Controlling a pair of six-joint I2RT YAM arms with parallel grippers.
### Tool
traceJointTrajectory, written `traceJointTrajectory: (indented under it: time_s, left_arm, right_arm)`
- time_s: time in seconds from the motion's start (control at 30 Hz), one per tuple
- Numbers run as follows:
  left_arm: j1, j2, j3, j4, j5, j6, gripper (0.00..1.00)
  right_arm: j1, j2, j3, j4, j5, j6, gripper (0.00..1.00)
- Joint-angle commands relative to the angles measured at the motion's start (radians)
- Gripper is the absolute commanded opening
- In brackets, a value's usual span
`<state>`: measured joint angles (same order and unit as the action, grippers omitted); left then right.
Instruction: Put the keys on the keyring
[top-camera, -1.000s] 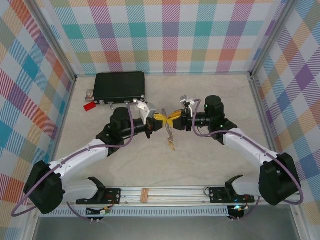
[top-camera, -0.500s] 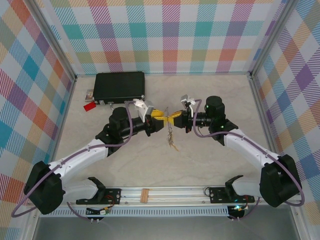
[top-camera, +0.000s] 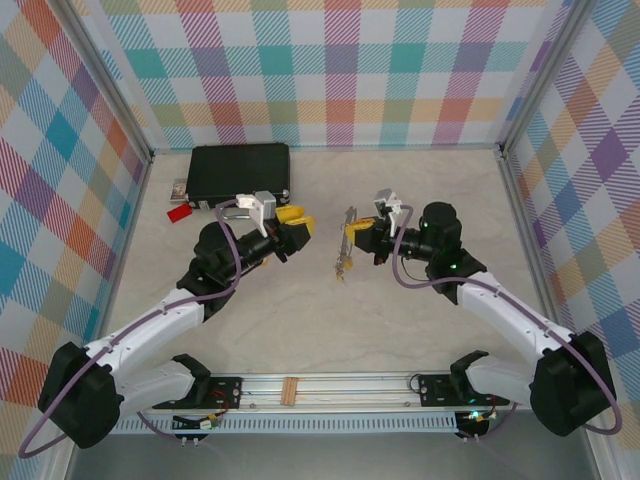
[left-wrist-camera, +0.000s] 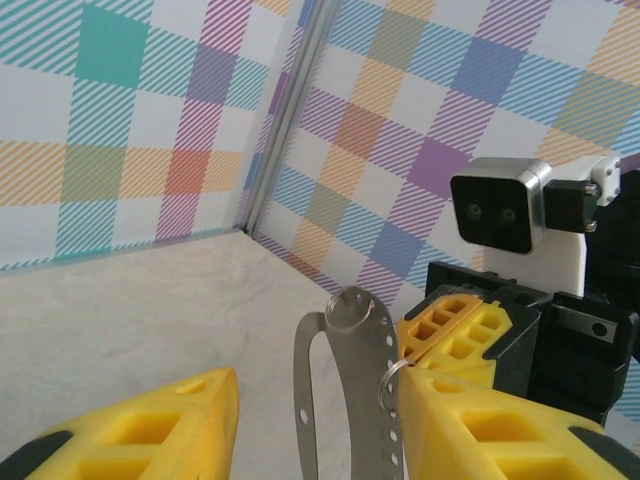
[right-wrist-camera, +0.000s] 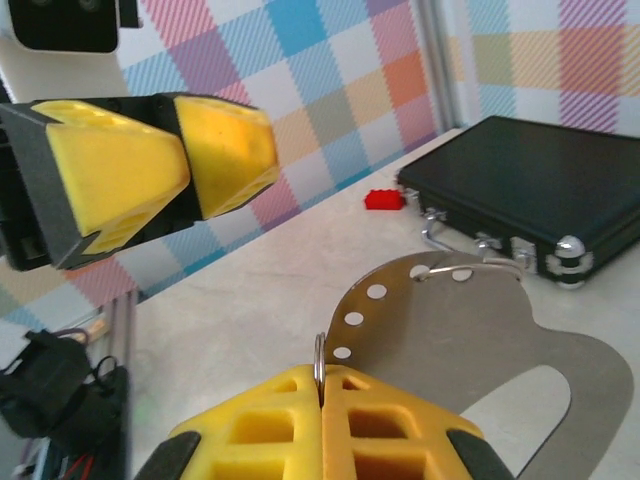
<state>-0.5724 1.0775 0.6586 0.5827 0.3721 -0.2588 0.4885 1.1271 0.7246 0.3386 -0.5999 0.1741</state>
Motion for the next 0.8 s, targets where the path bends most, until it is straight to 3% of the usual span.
traceJointTrajectory:
  time_s: [0.0,0.37,0.77]
  left_arm:
    - [0.009,0.009,-0.006,0.044,0.001,-0.014,0.45]
    - [0.01,0.029,0.013,0.016,0.023,-0.009,0.44]
    - [0.01,0.038,0.026,-0.001,0.04,-0.006,0.44]
  right_arm:
    - [0.023,-0.045,-0.015,0.003,0.133,-0.064,0.0]
    - [0.09,-0.061,-0.009,-0.062,0.403,-0.149,0.0]
    - [0.107,-0.053,-0.001,-0.084,0.445,-0.168,0.0]
